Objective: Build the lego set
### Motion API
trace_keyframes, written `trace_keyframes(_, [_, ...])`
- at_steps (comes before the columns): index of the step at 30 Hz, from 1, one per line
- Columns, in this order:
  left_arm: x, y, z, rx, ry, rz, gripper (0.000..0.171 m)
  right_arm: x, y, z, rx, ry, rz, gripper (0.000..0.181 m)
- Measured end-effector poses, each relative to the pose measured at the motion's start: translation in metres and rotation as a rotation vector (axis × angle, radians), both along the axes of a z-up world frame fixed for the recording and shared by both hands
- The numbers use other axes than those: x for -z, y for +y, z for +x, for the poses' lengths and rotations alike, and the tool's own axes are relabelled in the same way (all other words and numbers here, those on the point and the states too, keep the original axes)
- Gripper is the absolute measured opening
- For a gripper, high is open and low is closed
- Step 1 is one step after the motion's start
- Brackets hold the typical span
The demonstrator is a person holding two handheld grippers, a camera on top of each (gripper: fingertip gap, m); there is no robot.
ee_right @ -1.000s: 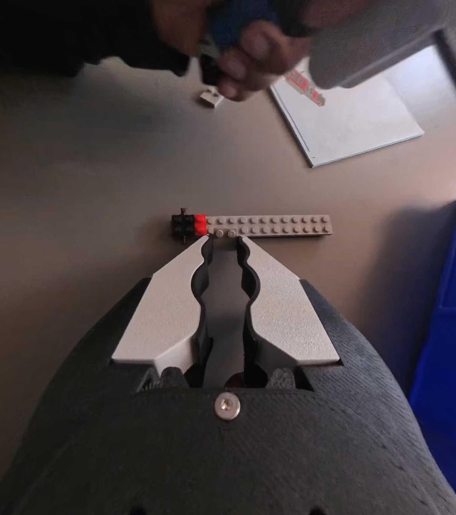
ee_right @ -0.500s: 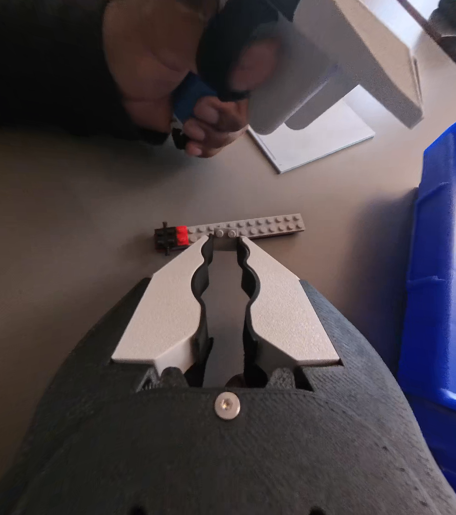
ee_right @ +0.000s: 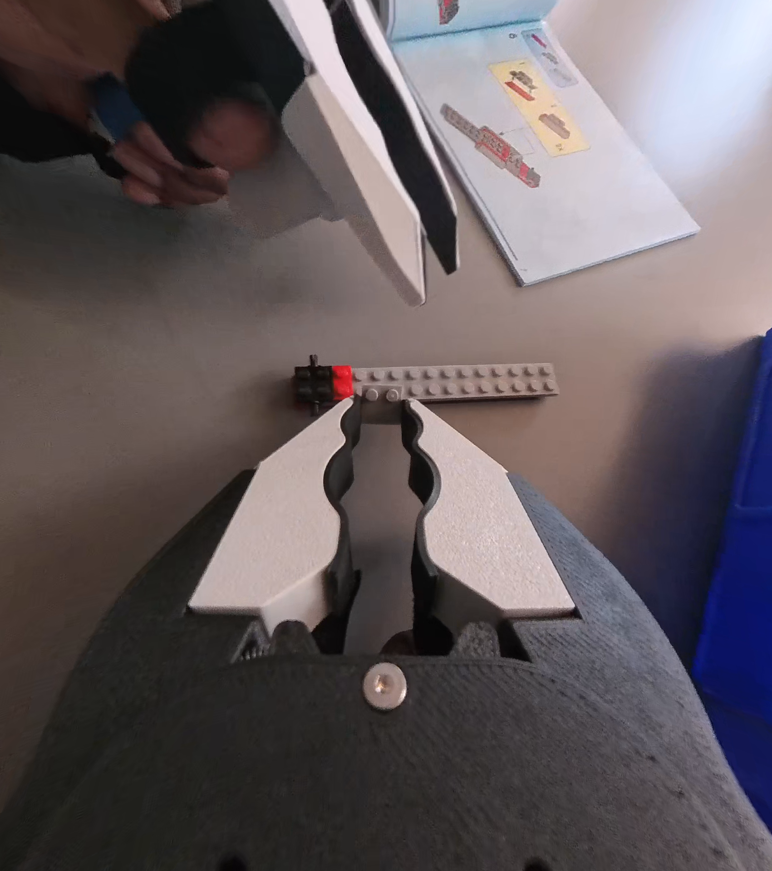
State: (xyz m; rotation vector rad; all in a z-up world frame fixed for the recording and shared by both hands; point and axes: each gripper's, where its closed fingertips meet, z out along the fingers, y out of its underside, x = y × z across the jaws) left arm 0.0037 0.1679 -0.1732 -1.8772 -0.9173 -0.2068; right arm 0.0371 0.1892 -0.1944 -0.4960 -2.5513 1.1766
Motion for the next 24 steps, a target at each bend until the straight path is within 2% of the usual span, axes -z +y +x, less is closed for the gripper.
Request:
trace_keyframes(7, [0.018,0.001,0.014,0.066,-0.043,-0.076,0.05,0.01,-0.005,0.005,-0.037,0.037,0.09,0.02])
trace_keyframes(13, [0.018,0.007,0.015,0.152,-0.073,-0.095,0.05,0.009,-0.002,0.0,0.0,0.012,0.073,0.02])
trace_keyframes(24, [0.014,0.012,0.017,0.188,-0.183,0.038,0.045,0.003,-0.002,-0.004,0.033,-0.06,-0.004,0.021])
